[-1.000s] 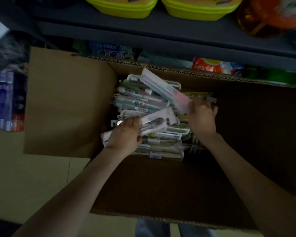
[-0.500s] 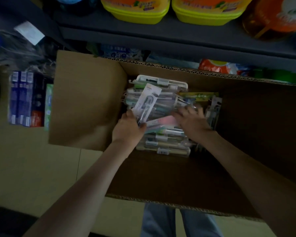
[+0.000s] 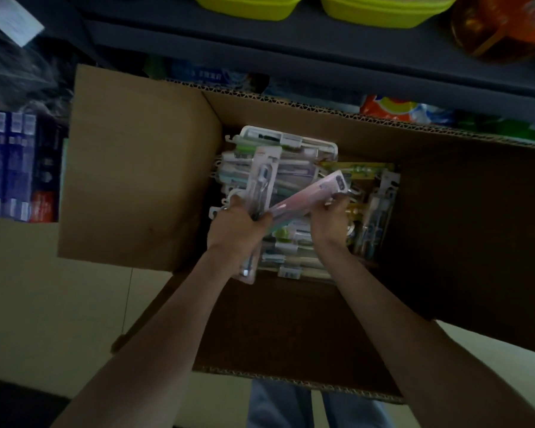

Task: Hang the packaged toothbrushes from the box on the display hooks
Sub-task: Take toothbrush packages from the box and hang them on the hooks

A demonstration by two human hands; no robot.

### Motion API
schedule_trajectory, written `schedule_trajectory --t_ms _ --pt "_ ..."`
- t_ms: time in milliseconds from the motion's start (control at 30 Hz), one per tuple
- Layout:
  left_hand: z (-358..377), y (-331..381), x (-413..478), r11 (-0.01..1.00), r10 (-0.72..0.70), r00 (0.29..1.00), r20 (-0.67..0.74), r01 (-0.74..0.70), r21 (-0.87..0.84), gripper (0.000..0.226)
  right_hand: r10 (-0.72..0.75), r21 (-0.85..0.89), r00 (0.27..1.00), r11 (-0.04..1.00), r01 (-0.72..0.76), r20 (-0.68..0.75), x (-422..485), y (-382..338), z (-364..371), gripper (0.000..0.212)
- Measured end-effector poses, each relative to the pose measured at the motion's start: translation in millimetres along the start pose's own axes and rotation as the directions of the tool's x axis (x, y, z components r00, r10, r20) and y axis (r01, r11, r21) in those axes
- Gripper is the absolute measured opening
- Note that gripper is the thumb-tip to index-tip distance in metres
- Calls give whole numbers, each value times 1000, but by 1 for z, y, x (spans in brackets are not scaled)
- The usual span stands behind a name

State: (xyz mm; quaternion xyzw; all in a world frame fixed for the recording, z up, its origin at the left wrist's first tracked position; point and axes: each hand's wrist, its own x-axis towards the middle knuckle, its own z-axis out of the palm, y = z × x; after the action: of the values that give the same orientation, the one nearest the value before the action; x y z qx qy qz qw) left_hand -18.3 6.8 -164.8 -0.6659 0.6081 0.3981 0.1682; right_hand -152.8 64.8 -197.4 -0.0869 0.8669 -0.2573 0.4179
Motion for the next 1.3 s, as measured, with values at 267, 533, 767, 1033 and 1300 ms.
schedule_trajectory --t_ms 267,533,767,1033,1300 --pt "11 15 -5 906 67 940 334 83 -416 49 3 54 978 998 -15 208 -6 -14 14 74" --pt "19 5 -8 824 -114 985 126 165 -542 29 -238 -228 911 918 324 336 -3 1 5 79" --pt "4 -14 -3 855 -255 967 -13 219 -470 49 -268 -671 816 469 574 512 -27 24 1 99" --pt "-5 -4 -22 889 -252 966 -66 204 -409 51 -252 -731 845 425 534 471 -29 22 -8 107" --pt "-69 13 -120 902 -146 984 -99 92 -423 50 -354 -678 834 486 551 424 -101 -27 -106 89"
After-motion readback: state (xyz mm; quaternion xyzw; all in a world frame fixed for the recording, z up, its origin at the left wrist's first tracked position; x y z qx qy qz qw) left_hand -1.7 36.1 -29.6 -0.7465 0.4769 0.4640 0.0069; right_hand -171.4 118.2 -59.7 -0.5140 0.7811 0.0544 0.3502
